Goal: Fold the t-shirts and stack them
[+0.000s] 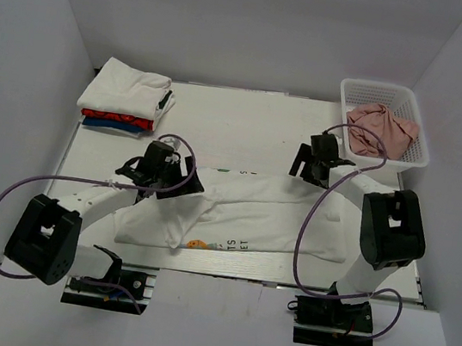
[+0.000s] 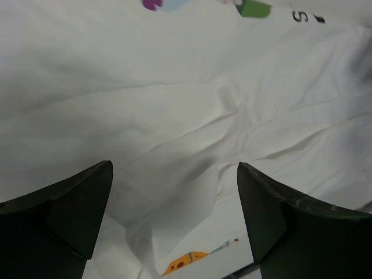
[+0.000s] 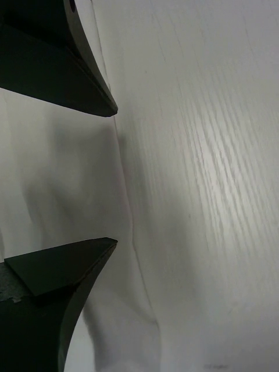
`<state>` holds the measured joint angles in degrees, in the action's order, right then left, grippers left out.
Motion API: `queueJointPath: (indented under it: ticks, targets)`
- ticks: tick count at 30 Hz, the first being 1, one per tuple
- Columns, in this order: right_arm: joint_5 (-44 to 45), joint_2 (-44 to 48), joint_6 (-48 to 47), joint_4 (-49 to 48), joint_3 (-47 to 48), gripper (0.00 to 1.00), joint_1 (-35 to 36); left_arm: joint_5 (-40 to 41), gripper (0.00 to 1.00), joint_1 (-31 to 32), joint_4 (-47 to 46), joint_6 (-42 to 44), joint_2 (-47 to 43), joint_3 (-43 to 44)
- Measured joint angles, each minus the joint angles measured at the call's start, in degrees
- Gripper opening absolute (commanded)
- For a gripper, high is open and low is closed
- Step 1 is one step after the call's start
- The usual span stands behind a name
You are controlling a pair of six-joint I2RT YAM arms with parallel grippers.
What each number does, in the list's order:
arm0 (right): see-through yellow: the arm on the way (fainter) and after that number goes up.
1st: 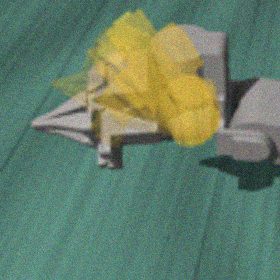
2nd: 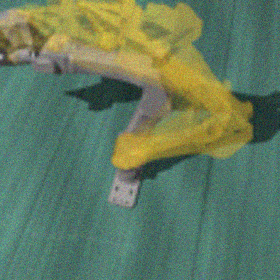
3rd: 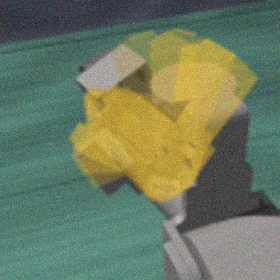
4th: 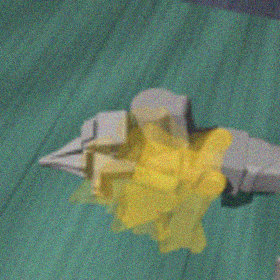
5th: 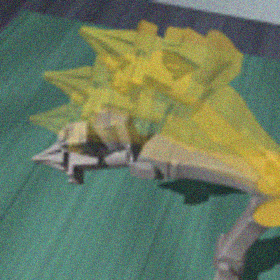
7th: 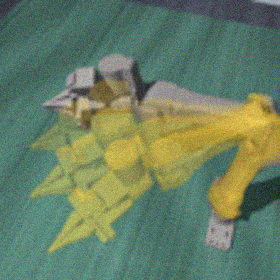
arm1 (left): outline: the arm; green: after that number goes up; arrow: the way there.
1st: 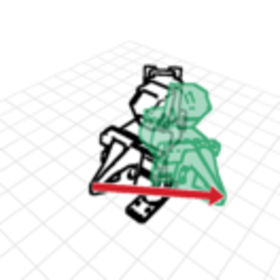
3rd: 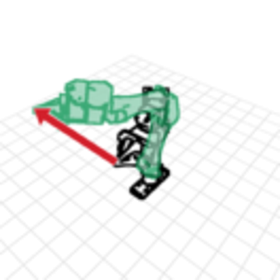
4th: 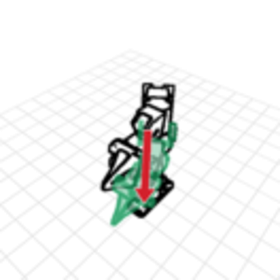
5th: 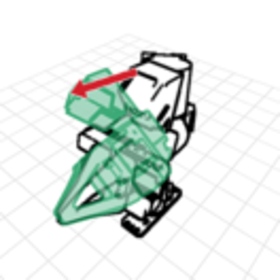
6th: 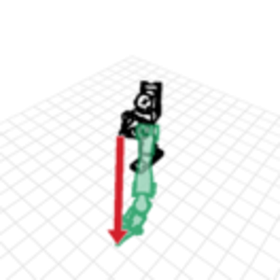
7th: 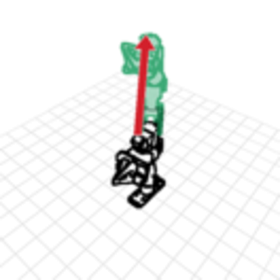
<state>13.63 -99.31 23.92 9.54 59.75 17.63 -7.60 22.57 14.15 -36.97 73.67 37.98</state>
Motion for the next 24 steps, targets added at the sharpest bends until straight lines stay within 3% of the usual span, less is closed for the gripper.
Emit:
queueJointPath:
  ticks: [7,14,16,19,24]
  targets:
    - [8.55,3.65,5.31,4.11,-5.07,0.90,-4.90,-13.31,0.93,4.87,-2.34,1.29,1.09,-0.04]
    - [6.10,10.54,8.50,6.51,-10.75,0.90,-11.13,-25.51,0.93,11.50,0.96,1.84,-3.91,-0.44]
    - [4.52,12.76,8.02,6.62,-11.08,0.90,-11.23,-26.25,1.00,12.57,3.34,2.51,-5.99,-0.33]
    - [1.49,17.57,6.43,5.81,-11.19,0.90,-10.95,-22.40,1.00,13.09,8.76,2.97,-10.01,1.60]
    - [-1.90,24.68,2.67,3.67,-11.21,0.90,-9.16,-0.26,1.00,12.33,17.00,0.39,-14.99,6.43]
